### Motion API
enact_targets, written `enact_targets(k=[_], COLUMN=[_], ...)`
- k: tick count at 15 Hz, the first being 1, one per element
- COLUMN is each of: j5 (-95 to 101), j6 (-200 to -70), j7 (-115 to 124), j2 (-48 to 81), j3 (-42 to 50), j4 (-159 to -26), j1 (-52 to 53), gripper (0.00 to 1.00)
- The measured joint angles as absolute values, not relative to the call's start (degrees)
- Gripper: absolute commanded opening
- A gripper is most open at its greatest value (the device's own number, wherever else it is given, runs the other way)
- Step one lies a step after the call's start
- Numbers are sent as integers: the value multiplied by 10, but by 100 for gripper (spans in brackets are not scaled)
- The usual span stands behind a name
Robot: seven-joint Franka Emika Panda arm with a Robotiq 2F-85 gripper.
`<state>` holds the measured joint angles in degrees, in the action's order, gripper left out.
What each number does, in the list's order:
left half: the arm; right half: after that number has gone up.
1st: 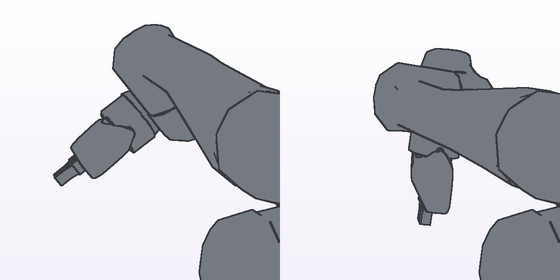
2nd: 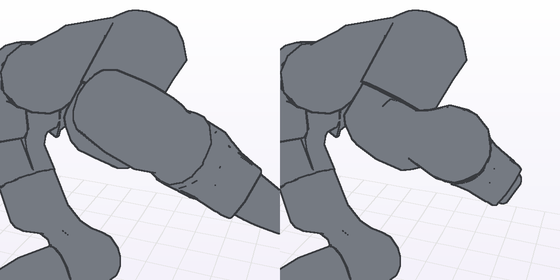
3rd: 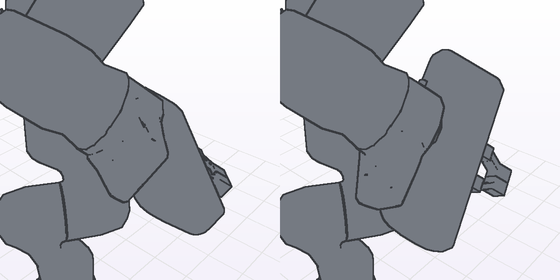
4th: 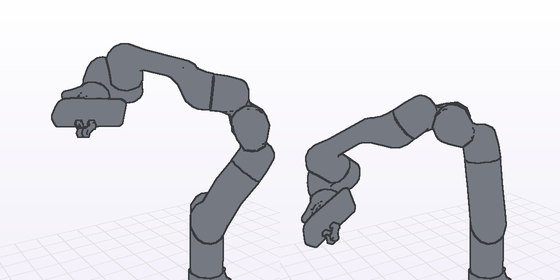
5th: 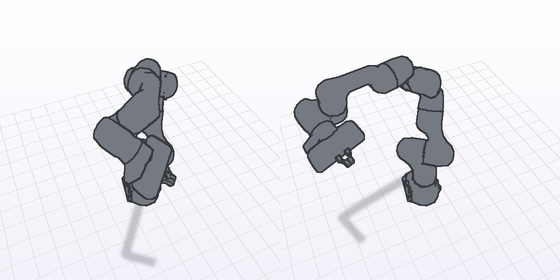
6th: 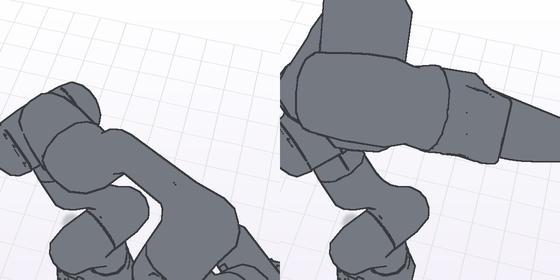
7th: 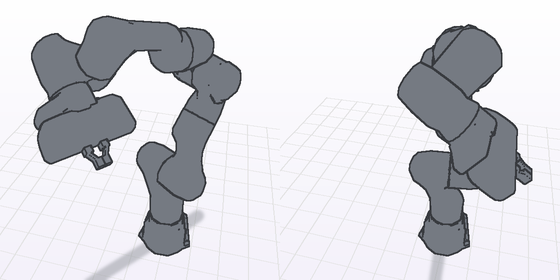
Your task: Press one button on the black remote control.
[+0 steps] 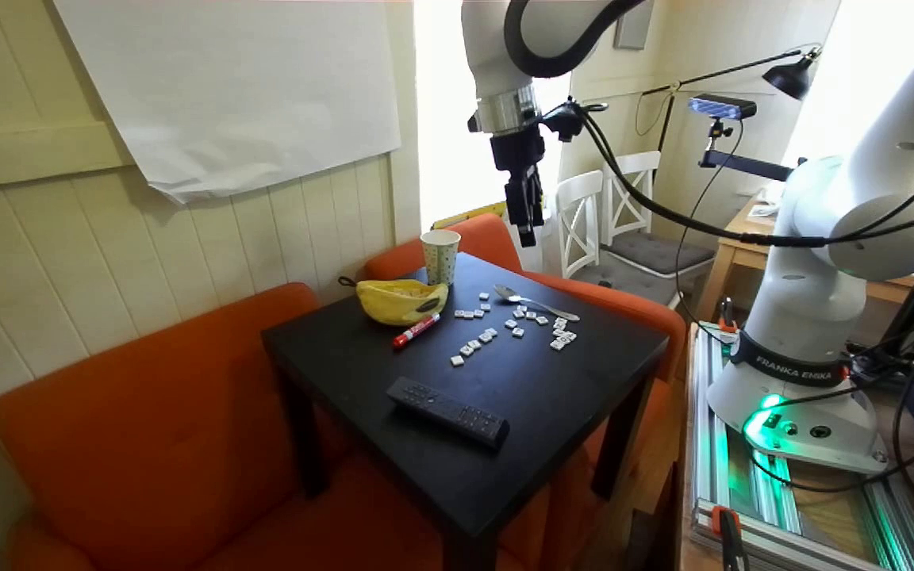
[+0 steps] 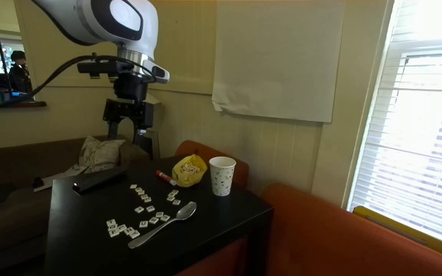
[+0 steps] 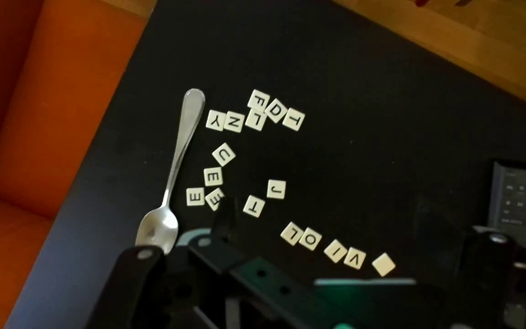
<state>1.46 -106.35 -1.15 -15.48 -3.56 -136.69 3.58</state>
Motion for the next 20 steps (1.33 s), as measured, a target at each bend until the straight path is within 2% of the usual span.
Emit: enact_targets(k=[7,11,20], j5=[-41,-112,-114], j6=[-1136,-1258,-1273], j7=[27,15,17], j2=[-158,-161,-156], j3=[-74,-84,-92], j4=[-1439,-1472,-1476], j1=[77,108,114], gripper=[100,100,100])
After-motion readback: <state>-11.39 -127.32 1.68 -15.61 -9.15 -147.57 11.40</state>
